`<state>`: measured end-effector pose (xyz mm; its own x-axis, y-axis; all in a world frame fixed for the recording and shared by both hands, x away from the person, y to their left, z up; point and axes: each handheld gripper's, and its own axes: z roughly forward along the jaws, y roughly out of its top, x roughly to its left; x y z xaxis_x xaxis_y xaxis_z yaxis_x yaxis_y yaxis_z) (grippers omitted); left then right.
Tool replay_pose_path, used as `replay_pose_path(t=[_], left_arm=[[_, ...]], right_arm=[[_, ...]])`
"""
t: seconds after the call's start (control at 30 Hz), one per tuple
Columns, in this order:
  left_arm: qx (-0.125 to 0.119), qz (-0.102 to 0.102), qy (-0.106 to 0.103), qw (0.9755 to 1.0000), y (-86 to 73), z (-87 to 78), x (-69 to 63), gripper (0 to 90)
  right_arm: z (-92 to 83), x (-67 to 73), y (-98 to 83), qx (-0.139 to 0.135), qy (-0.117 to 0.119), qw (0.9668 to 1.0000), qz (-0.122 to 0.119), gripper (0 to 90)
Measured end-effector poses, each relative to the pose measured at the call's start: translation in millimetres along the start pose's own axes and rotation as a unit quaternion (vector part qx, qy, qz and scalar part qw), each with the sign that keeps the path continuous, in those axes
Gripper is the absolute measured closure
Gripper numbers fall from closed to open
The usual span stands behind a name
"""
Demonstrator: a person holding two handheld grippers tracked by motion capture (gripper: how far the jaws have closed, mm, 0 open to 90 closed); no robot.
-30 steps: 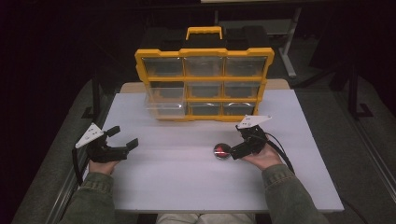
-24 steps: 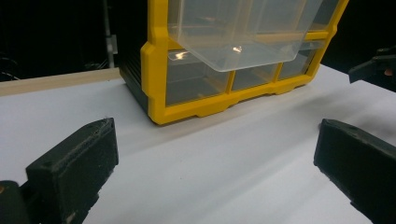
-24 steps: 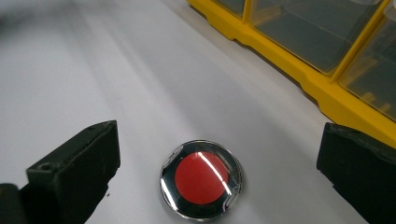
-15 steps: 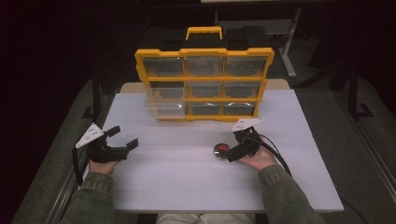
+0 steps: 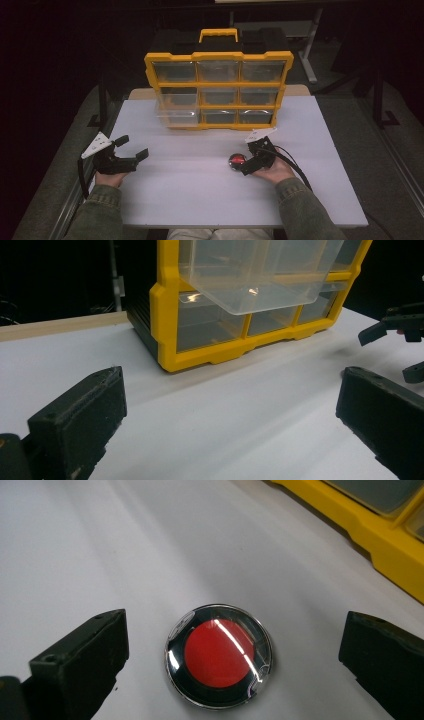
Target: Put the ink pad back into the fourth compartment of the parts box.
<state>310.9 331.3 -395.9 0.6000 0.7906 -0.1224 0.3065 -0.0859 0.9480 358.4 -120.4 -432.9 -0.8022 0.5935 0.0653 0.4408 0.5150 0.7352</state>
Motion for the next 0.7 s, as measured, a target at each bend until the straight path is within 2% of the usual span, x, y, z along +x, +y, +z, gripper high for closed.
replay_pose_path(t=[0.3,0.37,0.63,0.7], left_arm=[[-0.001,-0.001,-0.001,1.0000,-0.1,-0.5,0.2,0.0],[-0.001,-0.001,-0.001,1.0000,-0.2,-0.3,0.2,0.0],[0.001,0.000,-0.002,1.0000,-0.4,0.1,0.2,0.0],[0.003,0.000,-0.002,1.0000,-0.6,0.3,0.5,0.0]], right_arm=[[7.9,1.3,-3.0,0.014,-0.001,0.9999,-0.006,0.0],[9.3,1.6,-4.4,0.015,-0.004,0.9998,-0.009,2.3],[12.8,0.2,-8.9,0.026,0.008,0.9995,-0.013,13.5],[13.4,0.8,-8.9,0.027,0.008,0.9995,-0.017,13.8]])
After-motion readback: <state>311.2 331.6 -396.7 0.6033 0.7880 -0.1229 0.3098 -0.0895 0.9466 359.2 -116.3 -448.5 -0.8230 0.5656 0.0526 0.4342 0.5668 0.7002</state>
